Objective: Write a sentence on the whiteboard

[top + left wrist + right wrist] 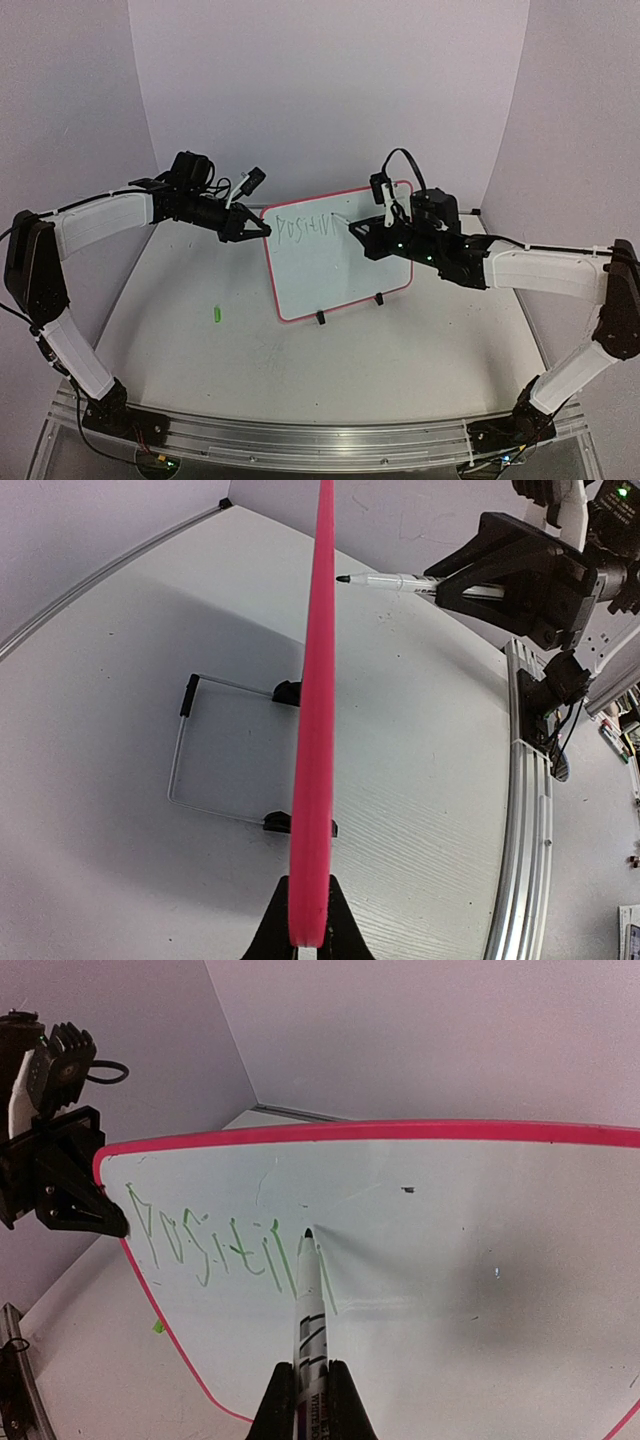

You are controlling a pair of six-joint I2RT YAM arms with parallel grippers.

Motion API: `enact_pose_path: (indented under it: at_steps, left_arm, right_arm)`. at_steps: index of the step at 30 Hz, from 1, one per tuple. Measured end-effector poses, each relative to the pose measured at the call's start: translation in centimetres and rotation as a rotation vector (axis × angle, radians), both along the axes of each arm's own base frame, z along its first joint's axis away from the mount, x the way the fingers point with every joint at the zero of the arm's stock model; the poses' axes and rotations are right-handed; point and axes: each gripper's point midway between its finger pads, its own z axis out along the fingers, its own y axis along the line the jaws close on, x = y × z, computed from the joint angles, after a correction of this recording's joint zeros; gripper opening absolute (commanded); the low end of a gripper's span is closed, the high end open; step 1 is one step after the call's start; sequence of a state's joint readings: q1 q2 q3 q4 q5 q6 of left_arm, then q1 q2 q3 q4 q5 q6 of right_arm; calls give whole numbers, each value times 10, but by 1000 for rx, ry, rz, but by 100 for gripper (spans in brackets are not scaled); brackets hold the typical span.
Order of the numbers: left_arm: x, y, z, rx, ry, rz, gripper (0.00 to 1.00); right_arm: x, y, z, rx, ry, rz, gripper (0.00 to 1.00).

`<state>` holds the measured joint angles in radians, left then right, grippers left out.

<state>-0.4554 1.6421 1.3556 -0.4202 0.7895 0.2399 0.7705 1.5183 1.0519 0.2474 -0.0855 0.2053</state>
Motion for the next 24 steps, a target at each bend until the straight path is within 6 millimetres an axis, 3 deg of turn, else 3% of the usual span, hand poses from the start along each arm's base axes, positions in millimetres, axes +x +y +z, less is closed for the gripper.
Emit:
enact_pose_path:
  at_steps: [24]
  left_arm:
    - [0,0,0,2,-1,1,0]
  right_arm:
    - [3,1,-3,-12,-5,-10,0]
